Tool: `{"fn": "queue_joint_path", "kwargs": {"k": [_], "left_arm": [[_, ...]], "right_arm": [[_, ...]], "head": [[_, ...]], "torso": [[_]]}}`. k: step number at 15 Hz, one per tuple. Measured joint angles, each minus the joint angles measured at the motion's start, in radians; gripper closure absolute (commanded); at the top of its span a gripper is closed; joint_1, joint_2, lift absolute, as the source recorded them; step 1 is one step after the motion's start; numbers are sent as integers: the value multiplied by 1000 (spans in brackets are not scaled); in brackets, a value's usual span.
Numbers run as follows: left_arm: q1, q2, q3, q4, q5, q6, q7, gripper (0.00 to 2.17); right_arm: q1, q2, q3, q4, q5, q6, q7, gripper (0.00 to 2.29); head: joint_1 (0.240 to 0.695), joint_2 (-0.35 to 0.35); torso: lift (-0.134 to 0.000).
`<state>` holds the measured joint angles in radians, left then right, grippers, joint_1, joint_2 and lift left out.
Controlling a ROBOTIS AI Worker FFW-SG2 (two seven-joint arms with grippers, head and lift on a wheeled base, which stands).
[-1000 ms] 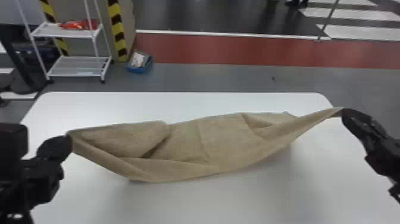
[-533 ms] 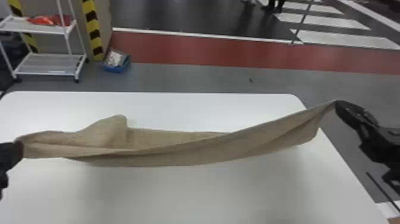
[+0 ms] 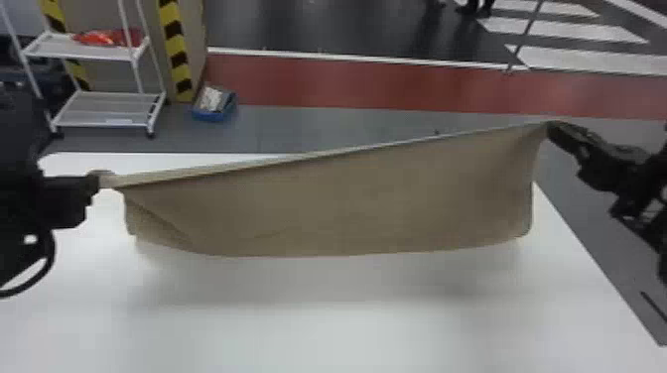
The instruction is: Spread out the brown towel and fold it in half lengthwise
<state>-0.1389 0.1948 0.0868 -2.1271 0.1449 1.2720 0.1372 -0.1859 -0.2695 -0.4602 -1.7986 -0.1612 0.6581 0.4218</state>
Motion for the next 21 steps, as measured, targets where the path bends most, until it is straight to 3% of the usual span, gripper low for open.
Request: {"fn": "queue_joint_path", "kwargs": {"k": [1, 3, 5, 7, 9, 10, 12, 15, 16, 17, 18, 21], "left_arm": [[-76, -4, -13, 101, 3, -49, 18, 1244], [-245, -15, -39, 329, 12, -202, 44, 1244], [-398, -31, -47, 492, 24, -333, 70, 1244], [-457, -39, -56, 522, 27, -372, 95, 1244], [-408, -29, -59, 446, 45, -360, 121, 1244], [-333, -13, -55, 370, 58, -345, 127, 1244], [-132, 9, -30, 185, 69, -305, 125, 1244], [110, 6, 25, -18, 69, -248, 106, 1241], [183, 4, 37, -81, 67, -229, 103, 1241], [244, 2, 42, -135, 62, -200, 103, 1244], [292, 1, 43, -182, 57, -160, 107, 1244], [398, -3, 41, -287, 49, -101, 126, 1241]], "right_arm": [[-66, -13, 20, 76, 17, -20, 0, 1028], [-213, -33, 69, 250, 51, -101, 6, 1028], [-367, -38, 104, 416, 71, -175, 9, 1028], [-458, -39, 111, 498, 76, -218, 18, 1028], [-460, -41, 117, 494, 64, -228, 48, 1028], [-414, -43, 122, 447, 44, -216, 58, 1028], [-249, -43, 112, 287, -8, -169, 70, 1028], [-16, -39, 75, 93, -38, -137, 104, 1028], [60, -36, 55, 41, -50, -131, 121, 1028], [134, -33, 35, -2, -66, -130, 138, 1028], [201, -30, 14, -34, -83, -140, 156, 1028], [341, -25, -61, -73, -132, -186, 210, 1028]], "head": [[612, -124], [520, -112], [451, -104], [372, -101], [361, -98], [372, -94], [454, -79], [563, -71], [629, -70], [663, -72], [690, -74], [695, -105]], "torso": [[-125], [-125], [-125], [-125], [-125], [-125], [-125], [-125], [-125], [-125], [-125], [-125]]}}
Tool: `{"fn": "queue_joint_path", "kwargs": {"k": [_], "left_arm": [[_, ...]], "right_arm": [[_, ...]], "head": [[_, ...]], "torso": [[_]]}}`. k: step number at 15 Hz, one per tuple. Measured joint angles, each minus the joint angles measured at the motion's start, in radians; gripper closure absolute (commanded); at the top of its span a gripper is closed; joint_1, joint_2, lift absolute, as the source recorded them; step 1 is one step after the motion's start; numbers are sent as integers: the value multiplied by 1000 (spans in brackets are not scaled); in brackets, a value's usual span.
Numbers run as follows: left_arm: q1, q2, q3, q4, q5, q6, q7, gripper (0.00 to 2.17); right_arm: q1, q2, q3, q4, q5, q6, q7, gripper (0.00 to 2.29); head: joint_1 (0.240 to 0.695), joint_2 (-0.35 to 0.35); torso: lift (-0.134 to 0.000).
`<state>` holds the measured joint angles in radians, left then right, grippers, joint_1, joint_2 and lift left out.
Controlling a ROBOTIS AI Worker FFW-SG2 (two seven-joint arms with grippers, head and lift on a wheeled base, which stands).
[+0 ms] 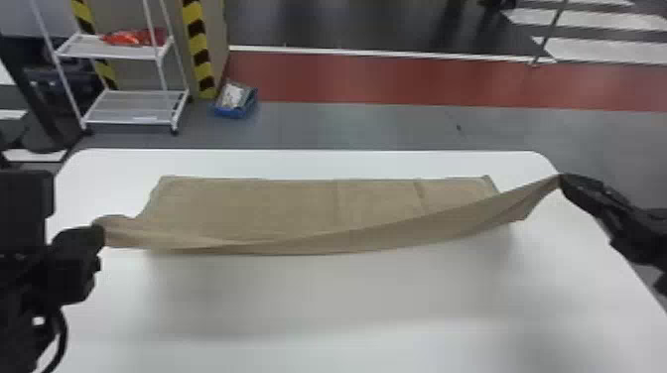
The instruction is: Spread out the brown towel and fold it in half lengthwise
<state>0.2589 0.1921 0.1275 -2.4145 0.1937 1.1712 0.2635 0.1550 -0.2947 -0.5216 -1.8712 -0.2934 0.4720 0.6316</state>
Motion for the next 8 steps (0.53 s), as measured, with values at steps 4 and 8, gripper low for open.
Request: {"fn": "queue_joint_path", "kwargs": {"k": [4, 8], "left_arm": [[111, -10, -3, -124, -8, 113, 46, 1241], [208, -12, 3, -252, -25, 235, 63, 1241]], "right_arm": [[115, 40, -115, -35, -44, -30, 104, 1028], [173, 93, -219, -67, -79, -28, 167, 1028]], "head": [[695, -143], [695, -190]], "torso": [[-125], [-125]]}}
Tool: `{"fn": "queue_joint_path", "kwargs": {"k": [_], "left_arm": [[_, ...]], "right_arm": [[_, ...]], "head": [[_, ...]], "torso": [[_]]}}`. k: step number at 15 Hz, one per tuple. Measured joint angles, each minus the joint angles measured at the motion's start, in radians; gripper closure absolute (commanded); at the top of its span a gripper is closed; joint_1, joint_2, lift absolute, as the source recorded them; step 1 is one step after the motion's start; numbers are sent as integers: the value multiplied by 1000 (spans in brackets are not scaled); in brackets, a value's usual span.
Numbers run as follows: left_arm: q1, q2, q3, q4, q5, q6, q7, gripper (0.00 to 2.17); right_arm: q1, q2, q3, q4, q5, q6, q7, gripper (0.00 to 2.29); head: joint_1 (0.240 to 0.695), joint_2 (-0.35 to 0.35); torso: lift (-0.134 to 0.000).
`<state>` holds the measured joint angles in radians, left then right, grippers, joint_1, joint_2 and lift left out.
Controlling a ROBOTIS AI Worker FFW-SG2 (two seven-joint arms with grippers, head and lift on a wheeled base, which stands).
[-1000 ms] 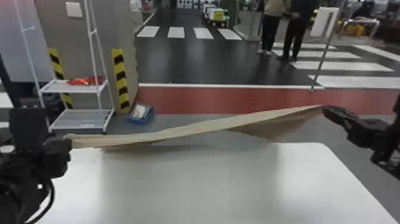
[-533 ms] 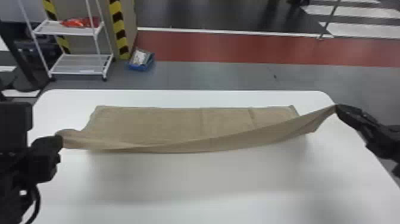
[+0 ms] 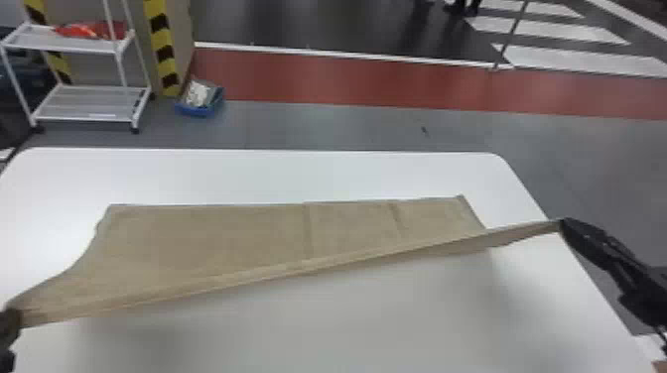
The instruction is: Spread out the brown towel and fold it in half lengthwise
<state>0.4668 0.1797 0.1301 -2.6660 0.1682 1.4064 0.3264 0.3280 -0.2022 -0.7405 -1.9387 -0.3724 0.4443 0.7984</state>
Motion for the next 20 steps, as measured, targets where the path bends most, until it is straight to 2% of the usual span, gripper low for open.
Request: {"fn": "queue_joint_path", "kwargs": {"k": [4, 7, 10, 15, 20], "left_arm": [[-12, 0, -9, -30, 0, 38, -1, 1241], [-129, -7, -44, 45, -4, 97, 1, 1241], [-231, -11, -80, 139, -15, 153, 11, 1241], [-398, -17, -144, 309, -58, 164, 29, 1241], [-541, -20, -205, 448, -72, 164, 43, 1241]], "right_arm": [[20, 12, -3, -26, -1, 8, 6, 1028], [-46, 12, 43, -5, 75, 29, 0, 1028], [-138, 9, 78, 63, 160, 35, -5, 1028], [-293, -2, 122, 215, 279, 33, -16, 1028], [-336, -22, 140, 309, 325, 12, -18, 1028]], "head": [[695, -199], [695, -182], [695, -179], [695, -172], [695, -186]], "torso": [[-125], [-125], [-125], [-125], [-125]]}}
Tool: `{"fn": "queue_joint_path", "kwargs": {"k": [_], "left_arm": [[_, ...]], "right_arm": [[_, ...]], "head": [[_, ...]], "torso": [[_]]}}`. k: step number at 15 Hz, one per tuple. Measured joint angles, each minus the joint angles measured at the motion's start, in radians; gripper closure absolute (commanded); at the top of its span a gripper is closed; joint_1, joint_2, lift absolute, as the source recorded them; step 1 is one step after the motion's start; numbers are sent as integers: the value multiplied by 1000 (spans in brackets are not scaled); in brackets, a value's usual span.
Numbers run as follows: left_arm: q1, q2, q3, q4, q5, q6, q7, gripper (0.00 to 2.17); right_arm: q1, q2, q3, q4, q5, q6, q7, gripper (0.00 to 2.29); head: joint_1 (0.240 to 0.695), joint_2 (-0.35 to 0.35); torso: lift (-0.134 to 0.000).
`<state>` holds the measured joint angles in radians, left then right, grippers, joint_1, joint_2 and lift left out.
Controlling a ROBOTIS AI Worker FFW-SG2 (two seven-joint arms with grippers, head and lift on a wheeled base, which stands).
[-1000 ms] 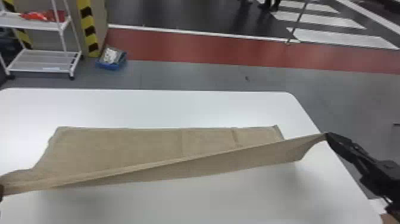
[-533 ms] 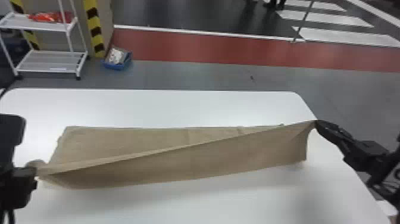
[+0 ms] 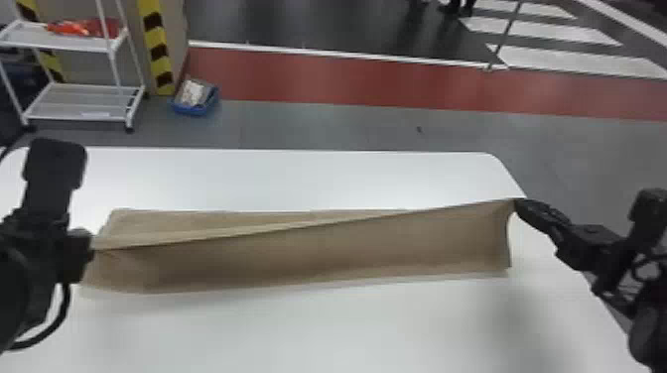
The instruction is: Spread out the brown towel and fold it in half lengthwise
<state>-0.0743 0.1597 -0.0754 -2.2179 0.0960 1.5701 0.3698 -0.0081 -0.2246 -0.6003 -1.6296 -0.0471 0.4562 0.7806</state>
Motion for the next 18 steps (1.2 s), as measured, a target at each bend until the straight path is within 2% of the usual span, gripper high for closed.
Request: {"fn": "queue_joint_path", "kwargs": {"k": [5, 8, 11, 18], "left_arm": [[-126, -15, -81, 173, -33, 0, 26, 1234], [-143, -32, -82, 217, -48, -19, 34, 1234], [-163, -34, -82, 259, -49, -34, 52, 1234], [-175, -36, -73, 297, -39, -94, 65, 1234]], "right_arm": [[-18, -5, 31, 38, 31, -9, -24, 1028], [-35, -11, 38, 68, 36, -14, -47, 1028], [-62, -21, 58, 118, 54, -28, -63, 1028], [-140, -21, 89, 212, 79, -40, -96, 1028]], "head": [[695, -190], [695, -193], [695, -187], [695, -174]], "torso": [[-125], [-125], [-125], [-125]]}}
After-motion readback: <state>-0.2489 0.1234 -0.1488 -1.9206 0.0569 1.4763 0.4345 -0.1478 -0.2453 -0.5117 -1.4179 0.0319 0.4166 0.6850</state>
